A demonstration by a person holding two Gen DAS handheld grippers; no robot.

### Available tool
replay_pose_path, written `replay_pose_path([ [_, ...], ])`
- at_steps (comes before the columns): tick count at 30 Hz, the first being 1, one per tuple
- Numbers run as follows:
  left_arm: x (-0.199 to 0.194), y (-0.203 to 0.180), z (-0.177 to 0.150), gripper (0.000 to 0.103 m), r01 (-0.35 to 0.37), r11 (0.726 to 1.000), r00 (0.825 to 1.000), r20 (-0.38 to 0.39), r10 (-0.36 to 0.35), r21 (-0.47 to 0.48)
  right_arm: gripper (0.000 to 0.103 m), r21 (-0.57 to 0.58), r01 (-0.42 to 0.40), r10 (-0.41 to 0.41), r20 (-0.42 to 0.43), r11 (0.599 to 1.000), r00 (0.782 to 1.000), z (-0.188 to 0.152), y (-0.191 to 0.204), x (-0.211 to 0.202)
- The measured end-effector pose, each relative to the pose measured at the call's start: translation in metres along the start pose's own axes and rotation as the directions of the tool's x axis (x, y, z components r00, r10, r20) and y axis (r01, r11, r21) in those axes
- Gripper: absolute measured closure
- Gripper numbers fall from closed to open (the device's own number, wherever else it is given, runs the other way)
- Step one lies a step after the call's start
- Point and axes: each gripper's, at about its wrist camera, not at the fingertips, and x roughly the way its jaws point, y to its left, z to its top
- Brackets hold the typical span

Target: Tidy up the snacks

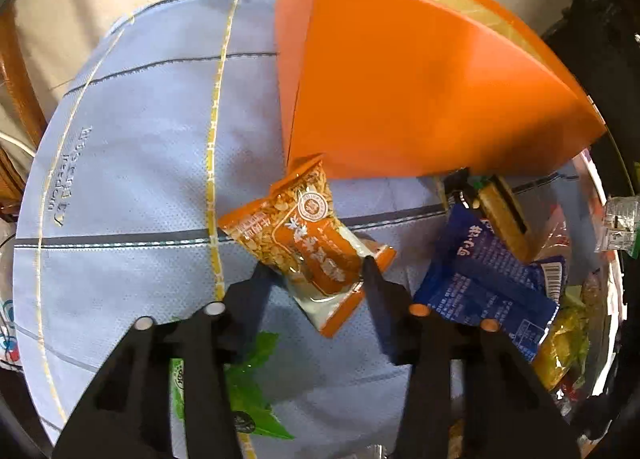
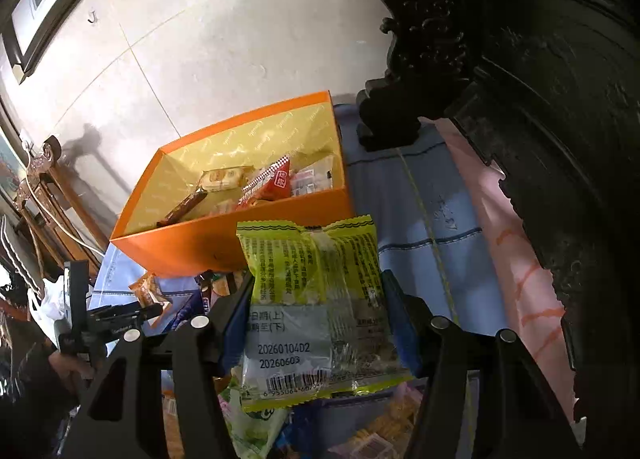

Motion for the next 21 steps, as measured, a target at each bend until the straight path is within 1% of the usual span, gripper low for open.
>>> replay_pose_path([
  [1,-0.002,0.000,-0.001,0.066,0.011,1.000,1.000,-0.007,-0.011,-0.007,0.043,0.002,-0.003,0.003,-0.001,1.000,1.000,0.000,0.000,0.000],
  [3,-0.006,0.001,-0.005,0.072,0.070,0.997,0.997,-0.029,-0.070,-0.025,0.044,0.004,-0.012,0.012,0.003,1.000,1.000,0.000,0.002,-0.002],
  [4,-0.009,0.000,-0.007,0.074,0.077,0.997,0.997,-0.022,-0.077,-0.023,0.049,0.000,-0.016,0.016,0.006,1.000,1.000,0.001,0.003,-0.003],
  [5,-0.016,-0.003,-0.009,0.075,0.082,0.997,0.997,-0.006,-0.082,-0.003,0.067,-0.006,-0.020,0.020,0.013,1.000,1.000,0.002,0.004,-0.006],
  [6,-0.029,-0.009,-0.011,0.077,0.079,0.997,0.996,0.029,-0.080,0.027,0.074,-0.014,-0.021,0.021,0.021,1.000,1.000,0.003,0.005,-0.009],
  [7,-0.036,-0.011,-0.010,0.078,0.079,0.996,0.995,0.054,-0.081,0.042,0.079,-0.017,-0.014,0.014,0.029,1.000,0.999,0.005,0.005,-0.011],
  [8,-0.046,-0.015,-0.011,0.078,0.095,0.994,0.992,0.076,-0.099,0.052,0.087,-0.023,-0.019,0.020,0.041,1.000,0.999,0.006,0.005,-0.013],
  [9,-0.053,-0.018,-0.011,0.079,0.115,0.992,0.988,0.095,-0.120,0.058,0.089,-0.019,-0.029,0.030,0.046,0.999,0.999,0.008,0.004,-0.014],
  [10,-0.058,-0.020,-0.011,0.079,0.111,0.991,0.988,0.103,-0.118,0.073,0.090,-0.020,-0.032,0.033,0.041,0.999,0.999,0.009,0.004,-0.012],
  [11,-0.059,-0.023,-0.011,0.080,0.097,0.992,0.989,0.102,-0.105,0.086,0.093,-0.030,-0.023,0.024,0.036,0.999,0.999,0.008,0.005,-0.009],
  [12,-0.061,-0.023,-0.011,0.081,0.092,0.992,0.990,0.099,-0.101,0.090,0.093,-0.047,-0.006,0.007,0.036,0.999,0.999,0.007,0.006,-0.006],
  [13,-0.064,-0.023,-0.009,0.081,0.104,0.991,0.989,0.101,-0.112,0.083,0.092,-0.053,-0.005,0.007,0.035,0.999,0.999,0.006,0.007,-0.005],
  [14,-0.066,-0.025,-0.007,0.081,0.120,0.989,0.986,0.108,-0.128,0.081,0.090,-0.055,-0.025,0.026,0.021,0.998,0.999,0.003,0.003,-0.001],
  [15,-0.064,-0.029,-0.004,0.081,0.125,0.988,0.985,0.113,-0.134,0.086,0.059,-0.059,-0.030,0.031,0.008,0.998,0.999,0.002,0.001,0.003],
  [16,-0.057,-0.027,0.000,0.081,0.124,0.988,0.985,0.113,-0.134,0.089,0.003,-0.080,-0.007,0.005,-0.020,0.997,1.000,-0.002,-0.003,0.015],
  [17,-0.055,-0.024,0.001,0.081,0.123,0.988,0.985,0.108,-0.132,0.092,0.006,-0.107,0.009,-0.012,-0.027,0.994,1.000,-0.006,-0.005,0.024],
  [18,-0.053,-0.024,0.001,0.081,0.122,0.988,0.986,0.103,-0.131,0.091,0.006,-0.159,0.019,-0.028,-0.053,0.987,0.998,-0.010,-0.007,0.041],
  [20,-0.048,-0.021,0.003,0.081,0.126,0.989,0.987,0.095,-0.133,0.077,0.006,-0.205,0.045,-0.070,-0.115,0.978,0.991,-0.017,-0.009,0.065],
  [21,-0.046,-0.019,0.004,0.081,0.129,0.989,0.986,0.096,-0.135,0.071,0.006,-0.203,0.026,-0.053,-0.127,0.979,0.990,-0.020,-0.008,0.070],
])
